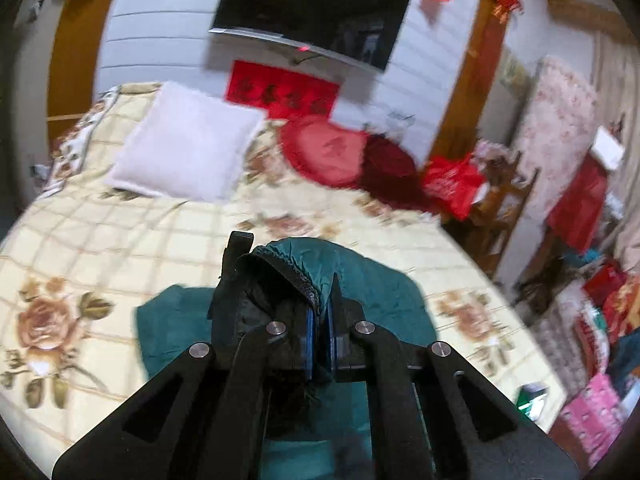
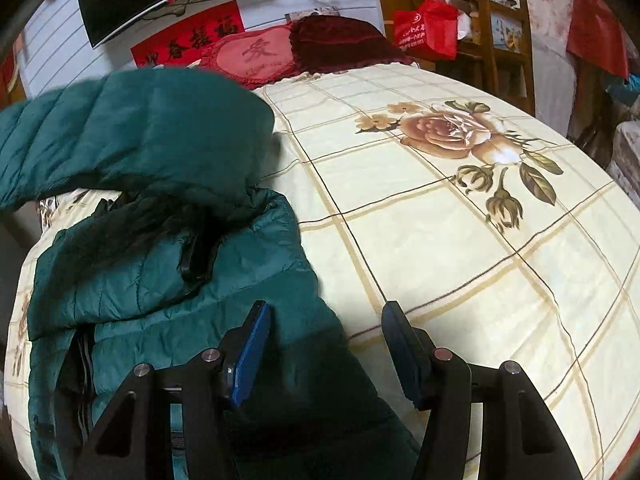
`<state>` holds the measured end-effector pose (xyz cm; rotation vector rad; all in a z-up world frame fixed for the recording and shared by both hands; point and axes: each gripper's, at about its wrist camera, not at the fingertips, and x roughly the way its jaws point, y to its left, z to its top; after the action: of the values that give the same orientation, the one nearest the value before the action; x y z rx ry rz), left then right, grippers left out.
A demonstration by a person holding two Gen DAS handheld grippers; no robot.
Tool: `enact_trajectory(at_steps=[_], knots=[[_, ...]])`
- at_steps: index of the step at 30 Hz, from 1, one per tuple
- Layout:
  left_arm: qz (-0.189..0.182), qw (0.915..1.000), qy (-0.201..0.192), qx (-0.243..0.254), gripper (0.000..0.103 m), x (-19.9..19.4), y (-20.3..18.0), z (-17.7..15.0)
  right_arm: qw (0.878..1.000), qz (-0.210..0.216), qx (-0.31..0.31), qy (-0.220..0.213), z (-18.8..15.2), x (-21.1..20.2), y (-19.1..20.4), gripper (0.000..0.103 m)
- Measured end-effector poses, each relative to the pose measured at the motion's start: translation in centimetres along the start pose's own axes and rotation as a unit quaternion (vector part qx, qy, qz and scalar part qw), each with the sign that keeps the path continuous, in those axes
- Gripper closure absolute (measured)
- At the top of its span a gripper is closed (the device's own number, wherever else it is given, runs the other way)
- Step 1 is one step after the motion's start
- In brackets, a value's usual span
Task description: Fold large clothes
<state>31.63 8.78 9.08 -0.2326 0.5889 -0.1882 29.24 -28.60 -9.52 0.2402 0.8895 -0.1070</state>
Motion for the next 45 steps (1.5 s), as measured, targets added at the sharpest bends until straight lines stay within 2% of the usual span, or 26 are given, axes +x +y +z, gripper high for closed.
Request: enact_trajectory(at_steps=[4,6,8,10,14,18,21,24,29,32,34,36,38,40,42,45], knots=[[0.06,0.9968,0.053,0.007,0.099,3.7,3.7,-3.7,1.0,-0.003,-0.008,-0.002,-0.1,-0.1,0.5,0.047],[0.101,0.9903,0.094,0.015,0.098,6.3,5.5,-6.2,1.0,-0.005,-0.013,-0.002,0.0,0.0,0.7,0.047],[0.111,0.9863,0.122,-0.008,0.098,7.6,7.2,-8.2,1.0,-0.008,-0.016,-0.001,0.1,0.2,0.7,0.047],[0.111,0.9844,0.134,-0.026,0.096,8.1,8.5,-9.9,1.0,-0.009,-0.018,-0.003,0.0,0.1,0.7,0.047],[0.1,0.9862,0.12,-0.054,0.095,6.6,9.7,-11.2,1.0,-0.011,-0.016,-0.011,0.1,-0.1,0.6,0.047],[0.118,0.9868,0.093,-0.059,0.08,5.5,10.0,-10.2,0.999,-0.013,-0.016,-0.032,0.3,-0.9,0.7,0.047],[0.128,0.9865,0.077,-0.066,0.08,5.0,10.6,-9.7,0.999,-0.017,-0.025,-0.043,0.3,-1.3,1.2,0.047],[0.173,0.9813,0.047,-0.071,0.08,4.3,10.4,-9.0,0.998,-0.02,-0.029,-0.042,0.2,-1.2,1.4,0.047],[0.158,0.9866,0.011,-0.041,0.08,5.1,7.3,-7.8,0.998,-0.019,-0.029,-0.052,0.4,-1.5,1.6,0.047],[0.126,0.9913,0.021,-0.032,0.08,7.1,5.2,-8.1,0.995,-0.01,-0.03,-0.094,0.4,-2.8,1.9,0.047],[0.164,0.9852,0.049,-0.014,0.08,9.3,4.7,-9.7,0.994,-0.009,-0.037,-0.105,0.2,-3.1,2.2,0.047],[0.192,0.977,0.094,-0.003,0.08,11.7,5.5,-11.9,0.994,-0.008,-0.045,-0.098,0.2,-2.8,2.6,0.048],[0.209,0.9715,0.111,0.011,0.08,12.7,6.1,-13.7,0.995,-0.008,-0.044,-0.094,0.3,-2.6,2.6,0.047],[0.211,0.9726,0.094,0.029,0.08,12.2,5.9,-14.5,0.996,0.003,-0.042,-0.081,0.4,-2.3,2.5,0.048],[0.21,0.9731,0.088,0.035,0.08,11.9,5.8,-15.0,0.996,-0.013,-0.055,-0.072,0.5,-2.2,2.7,0.047],[0.204,0.9751,0.079,0.035,0.079,11.9,5.9,-15.7,0.994,-0.001,-0.064,-0.085,1.8,-2.9,3.0,0.047]])
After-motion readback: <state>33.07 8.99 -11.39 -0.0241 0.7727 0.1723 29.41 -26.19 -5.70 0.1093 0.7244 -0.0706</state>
